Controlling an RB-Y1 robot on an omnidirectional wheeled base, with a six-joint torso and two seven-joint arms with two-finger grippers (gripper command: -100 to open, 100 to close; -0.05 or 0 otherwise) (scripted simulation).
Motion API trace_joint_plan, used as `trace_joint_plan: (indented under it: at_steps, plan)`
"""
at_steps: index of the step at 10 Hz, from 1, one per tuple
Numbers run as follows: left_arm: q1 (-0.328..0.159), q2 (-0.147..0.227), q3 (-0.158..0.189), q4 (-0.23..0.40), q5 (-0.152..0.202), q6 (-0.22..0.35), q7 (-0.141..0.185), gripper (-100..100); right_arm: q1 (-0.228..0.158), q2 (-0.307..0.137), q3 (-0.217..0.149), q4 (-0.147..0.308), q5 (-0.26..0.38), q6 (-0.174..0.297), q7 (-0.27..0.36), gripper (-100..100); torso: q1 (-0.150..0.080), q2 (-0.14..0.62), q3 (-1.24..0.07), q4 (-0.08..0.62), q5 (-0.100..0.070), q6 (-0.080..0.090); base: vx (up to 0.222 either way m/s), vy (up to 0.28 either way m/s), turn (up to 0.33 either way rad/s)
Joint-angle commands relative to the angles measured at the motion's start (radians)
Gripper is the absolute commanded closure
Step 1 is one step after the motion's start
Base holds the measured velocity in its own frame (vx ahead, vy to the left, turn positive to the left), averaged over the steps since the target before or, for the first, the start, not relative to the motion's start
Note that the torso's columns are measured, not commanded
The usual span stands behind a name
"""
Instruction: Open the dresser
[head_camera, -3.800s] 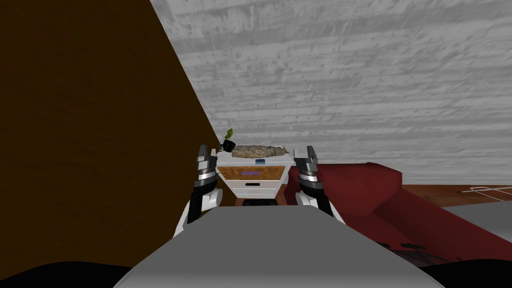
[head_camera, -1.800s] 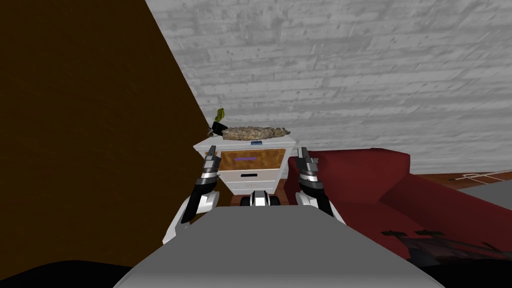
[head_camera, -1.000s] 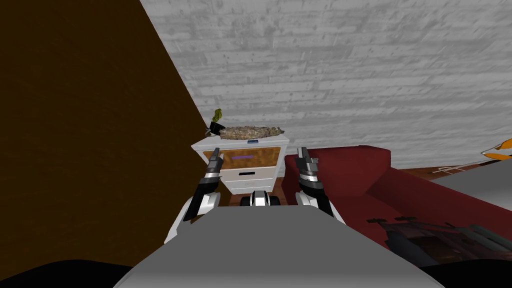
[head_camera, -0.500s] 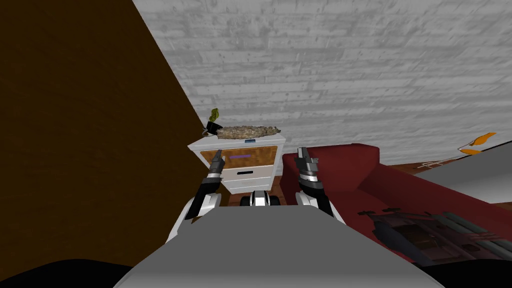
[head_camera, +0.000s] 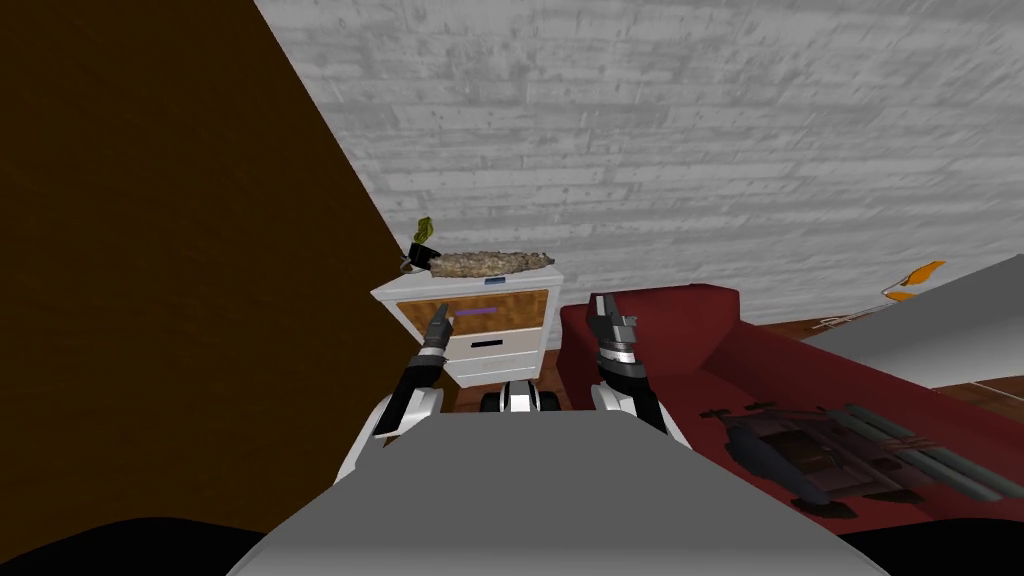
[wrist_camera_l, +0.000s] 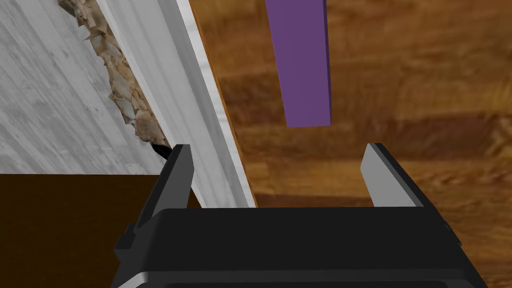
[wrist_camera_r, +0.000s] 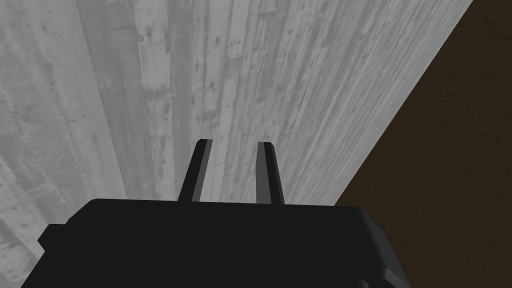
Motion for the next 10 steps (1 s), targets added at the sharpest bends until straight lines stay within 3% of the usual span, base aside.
trace_joint_plan:
  at_steps: [1,5,9,10]
  plan:
    - [0.003,0.005,-0.008,0.004,-0.003,0.045,0.006,-100,0.000,0.000,0.000,0.000,0.000,0.000,0.000,0,0.000,0.000,0.000,0.000,0.000,0.000,-0.026,-0.023,-0.038]
    - [0.013,0.022,-0.023,0.004,-0.008,0.118,0.014,-100,0.000,0.000,0.000,0.000,0.000,0.000,0.000,0,-0.001,0.000,0.000,0.000,0.000,0.000,-0.026,-0.022,-0.040]
    - [0.023,0.023,-0.023,-0.011,-0.008,0.126,0.015,-100,0.000,0.000,0.000,0.000,0.000,0.000,0.000,0,0.001,-0.005,-0.003,-0.001,0.000,0.000,0.022,0.000,-0.017]
    - [0.023,0.023,-0.023,-0.014,-0.008,0.129,0.015,100,0.000,0.000,0.000,0.000,0.000,0.000,0.000,0,0.000,-0.002,-0.002,-0.001,0.000,0.000,0.007,0.002,0.002]
